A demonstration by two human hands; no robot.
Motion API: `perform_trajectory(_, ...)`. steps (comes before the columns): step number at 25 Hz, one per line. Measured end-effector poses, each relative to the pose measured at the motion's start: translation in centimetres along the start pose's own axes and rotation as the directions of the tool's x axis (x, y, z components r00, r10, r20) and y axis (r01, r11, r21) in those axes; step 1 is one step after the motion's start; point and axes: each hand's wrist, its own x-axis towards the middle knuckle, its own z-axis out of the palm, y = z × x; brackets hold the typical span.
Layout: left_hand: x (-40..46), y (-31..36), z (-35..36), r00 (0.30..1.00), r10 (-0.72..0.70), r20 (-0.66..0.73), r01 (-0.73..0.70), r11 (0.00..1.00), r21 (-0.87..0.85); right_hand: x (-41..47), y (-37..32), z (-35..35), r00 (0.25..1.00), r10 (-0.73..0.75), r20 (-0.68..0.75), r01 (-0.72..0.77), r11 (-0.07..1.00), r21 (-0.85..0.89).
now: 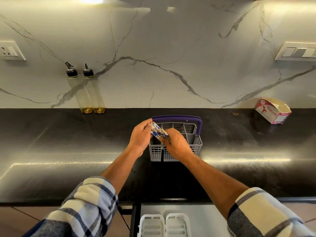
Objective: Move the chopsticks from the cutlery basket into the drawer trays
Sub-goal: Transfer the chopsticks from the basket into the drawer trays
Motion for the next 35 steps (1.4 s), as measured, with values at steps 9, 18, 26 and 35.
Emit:
perform_trajectory(9,0.4,0.6,-0.6,0.999,0.03,-0.027,-0.029,0.998,0.051,1.2,-1.3,-3.0,0.994,0.106,-0.009,-0.104,0.984,0.144)
perform_trajectory(18,0.4,3.4,-1.9,0.984,0.175,-0.035,-0.171,0.981,0.092,2.9,-1.9,-6.0,0.996,0.077,-0.041,-0.064,0.966,0.251)
perform_trajectory(26,-0.2,3.7,-1.6,0.978,0.208,0.012,-0.207,0.962,0.179,2.0,0.0,-3.6,0.993,0.113,0.036,-0.118,0.976,0.181)
perform_trajectory(35,-0.8,5.5,-0.6,0.961,0.234,0.145,-0.262,0.94,0.219,4.3,-2.5,-7.9,0.989,0.006,-0.146,0.042,0.946,0.322)
